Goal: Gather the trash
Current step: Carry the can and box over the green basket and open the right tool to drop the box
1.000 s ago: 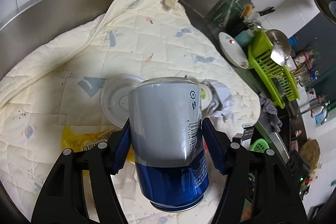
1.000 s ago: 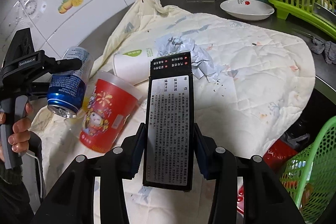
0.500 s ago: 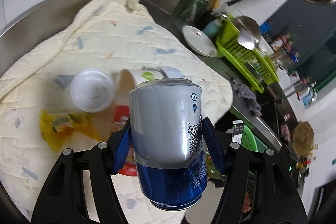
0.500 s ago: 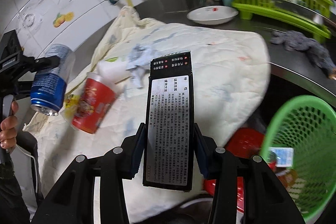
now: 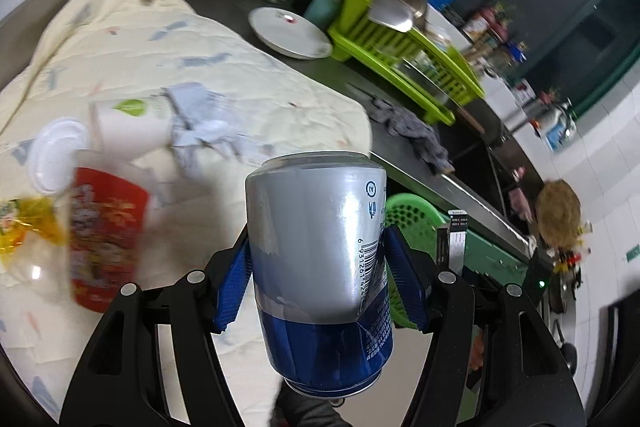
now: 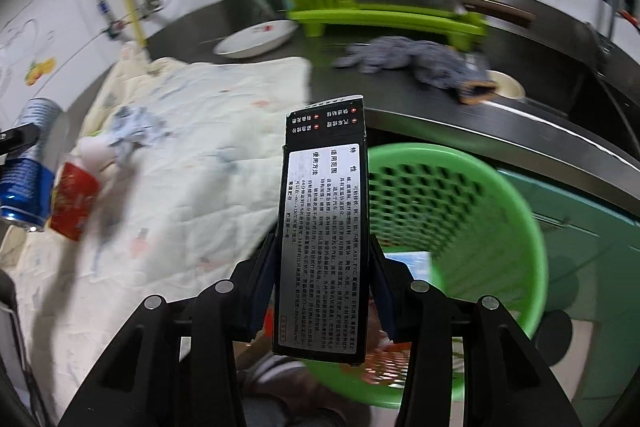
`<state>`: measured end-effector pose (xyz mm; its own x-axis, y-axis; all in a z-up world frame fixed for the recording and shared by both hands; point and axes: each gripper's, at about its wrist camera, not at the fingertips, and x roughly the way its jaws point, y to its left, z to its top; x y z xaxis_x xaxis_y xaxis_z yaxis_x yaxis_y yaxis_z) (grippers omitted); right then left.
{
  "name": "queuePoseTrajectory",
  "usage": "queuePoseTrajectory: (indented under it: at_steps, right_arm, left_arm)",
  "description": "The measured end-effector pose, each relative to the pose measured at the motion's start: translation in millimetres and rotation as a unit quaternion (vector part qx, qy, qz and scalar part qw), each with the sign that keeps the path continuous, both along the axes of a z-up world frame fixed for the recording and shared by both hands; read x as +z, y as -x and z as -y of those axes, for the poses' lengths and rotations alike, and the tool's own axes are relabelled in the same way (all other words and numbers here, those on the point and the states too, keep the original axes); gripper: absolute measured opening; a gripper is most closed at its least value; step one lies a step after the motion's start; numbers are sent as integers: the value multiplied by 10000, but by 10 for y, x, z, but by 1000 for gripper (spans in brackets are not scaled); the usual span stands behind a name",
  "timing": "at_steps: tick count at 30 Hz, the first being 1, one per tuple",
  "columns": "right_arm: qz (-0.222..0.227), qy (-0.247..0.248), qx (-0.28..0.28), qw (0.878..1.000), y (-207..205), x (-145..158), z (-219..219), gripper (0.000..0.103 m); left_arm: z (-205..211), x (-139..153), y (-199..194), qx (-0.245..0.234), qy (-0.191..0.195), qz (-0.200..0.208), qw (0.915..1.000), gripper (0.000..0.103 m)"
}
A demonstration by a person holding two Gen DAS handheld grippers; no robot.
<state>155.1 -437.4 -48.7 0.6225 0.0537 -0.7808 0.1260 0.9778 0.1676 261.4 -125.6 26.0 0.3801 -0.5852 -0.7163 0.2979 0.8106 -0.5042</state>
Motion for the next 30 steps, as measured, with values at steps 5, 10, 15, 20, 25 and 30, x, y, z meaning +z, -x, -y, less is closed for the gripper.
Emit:
queuePoseTrajectory:
  at_steps: [5, 10, 15, 20, 25, 30]
  right_arm:
    - [-74, 94, -316, 9994, 102, -86, 311, 43]
    - [-102, 81, -485, 9987, 153, -145, 487, 44]
    - [-56, -11, -594, 9982, 252, -131, 646, 44]
    - [66, -40, -677, 9977, 404, -58, 786, 45]
    - [176, -68, -790, 9967, 580, 23, 903, 48]
    - [229, -56, -864, 9960, 728, 64, 1001, 52]
  left_arm:
    - [392, -12, 64, -285, 33, -24, 9996, 63]
    - [817, -62, 128, -593, 53, -71, 9982, 63]
    - [1264, -146, 172, -917, 42, -145, 9957, 63]
    - [1643, -246, 211, -1166, 14, -215, 9929, 63]
    - [2014, -399, 245, -1376, -44, -352, 9899, 63]
    - [2277, -567, 253, -1486, -118, -475, 9877, 63]
